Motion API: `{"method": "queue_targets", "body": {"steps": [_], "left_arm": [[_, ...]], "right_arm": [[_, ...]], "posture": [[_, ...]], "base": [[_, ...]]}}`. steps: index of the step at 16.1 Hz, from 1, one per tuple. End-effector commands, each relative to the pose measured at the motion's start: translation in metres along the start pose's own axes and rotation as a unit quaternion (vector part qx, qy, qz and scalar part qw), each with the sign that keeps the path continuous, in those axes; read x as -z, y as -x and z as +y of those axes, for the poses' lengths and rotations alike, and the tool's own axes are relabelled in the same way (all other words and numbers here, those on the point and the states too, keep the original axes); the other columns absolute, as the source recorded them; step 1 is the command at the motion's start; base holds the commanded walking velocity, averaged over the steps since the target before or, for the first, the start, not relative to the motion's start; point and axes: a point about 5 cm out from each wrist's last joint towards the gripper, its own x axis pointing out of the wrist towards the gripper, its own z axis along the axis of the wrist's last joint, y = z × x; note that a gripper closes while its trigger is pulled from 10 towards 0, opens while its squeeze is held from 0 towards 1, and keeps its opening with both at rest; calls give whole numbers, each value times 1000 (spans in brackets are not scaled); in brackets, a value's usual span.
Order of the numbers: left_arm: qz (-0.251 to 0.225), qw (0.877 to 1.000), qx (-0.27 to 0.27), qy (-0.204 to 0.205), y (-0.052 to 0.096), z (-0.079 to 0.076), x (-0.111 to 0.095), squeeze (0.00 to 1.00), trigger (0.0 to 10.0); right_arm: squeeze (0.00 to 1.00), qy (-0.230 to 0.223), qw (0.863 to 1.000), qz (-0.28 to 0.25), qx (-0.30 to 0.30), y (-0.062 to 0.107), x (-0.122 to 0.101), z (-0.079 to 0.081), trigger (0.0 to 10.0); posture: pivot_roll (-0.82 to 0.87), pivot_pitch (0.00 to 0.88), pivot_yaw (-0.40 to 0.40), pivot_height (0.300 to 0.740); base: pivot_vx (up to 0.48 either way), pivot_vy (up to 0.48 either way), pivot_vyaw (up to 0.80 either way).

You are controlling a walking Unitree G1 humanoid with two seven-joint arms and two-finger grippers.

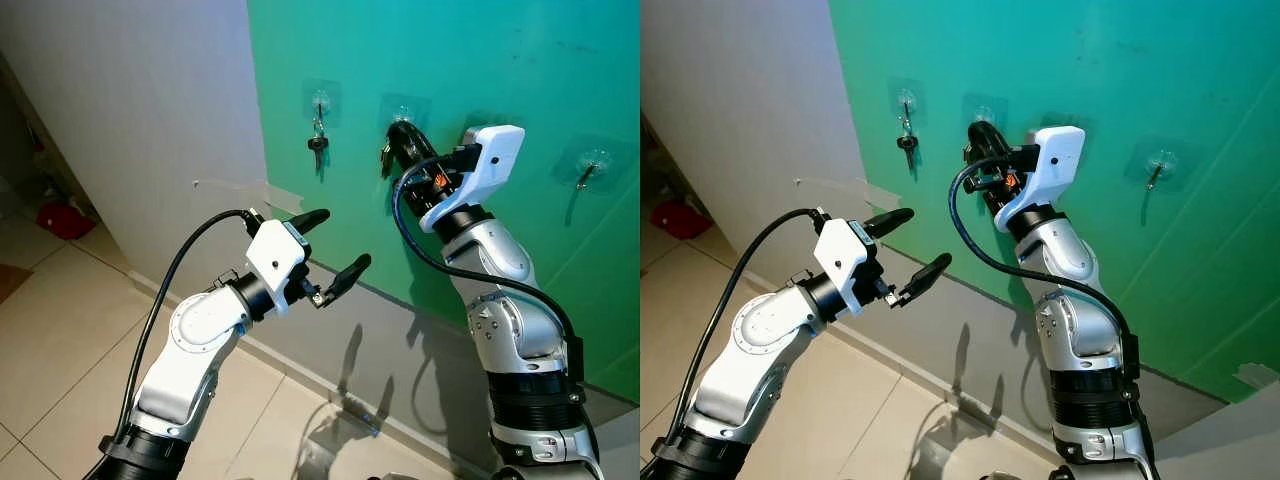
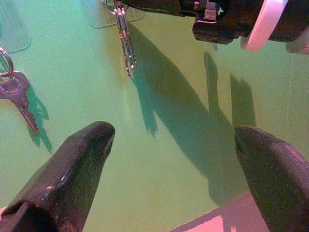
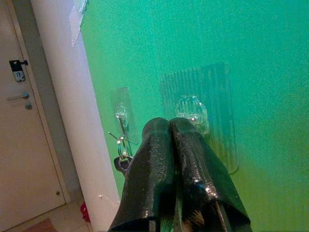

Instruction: Hang keys on a hook

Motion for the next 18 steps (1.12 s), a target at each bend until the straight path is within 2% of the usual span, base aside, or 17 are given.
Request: {"method": "queue_targets", "body": {"steps": [1,11,18], "left_arm": [[0,1000,5,2,1,-1,1,0,10000],[4,1000,4,5,3,-1,1,0,10000],[6,1000,5,6,4,-1,1,0,10000]], "right_arm": [[0,-2,1000,-6,-4,1,-5,0,10000],[0,-7,1000,-10,20,3,-11,-13,10000],[0,-13,1000,-3,5,7,-13,-12,10000]], "posture": [[-22,0,9,740],[-16,0,14,740],[-16,0,12,740]], "base": [[0,0,0],[0,0,0],[0,0,0]]}}
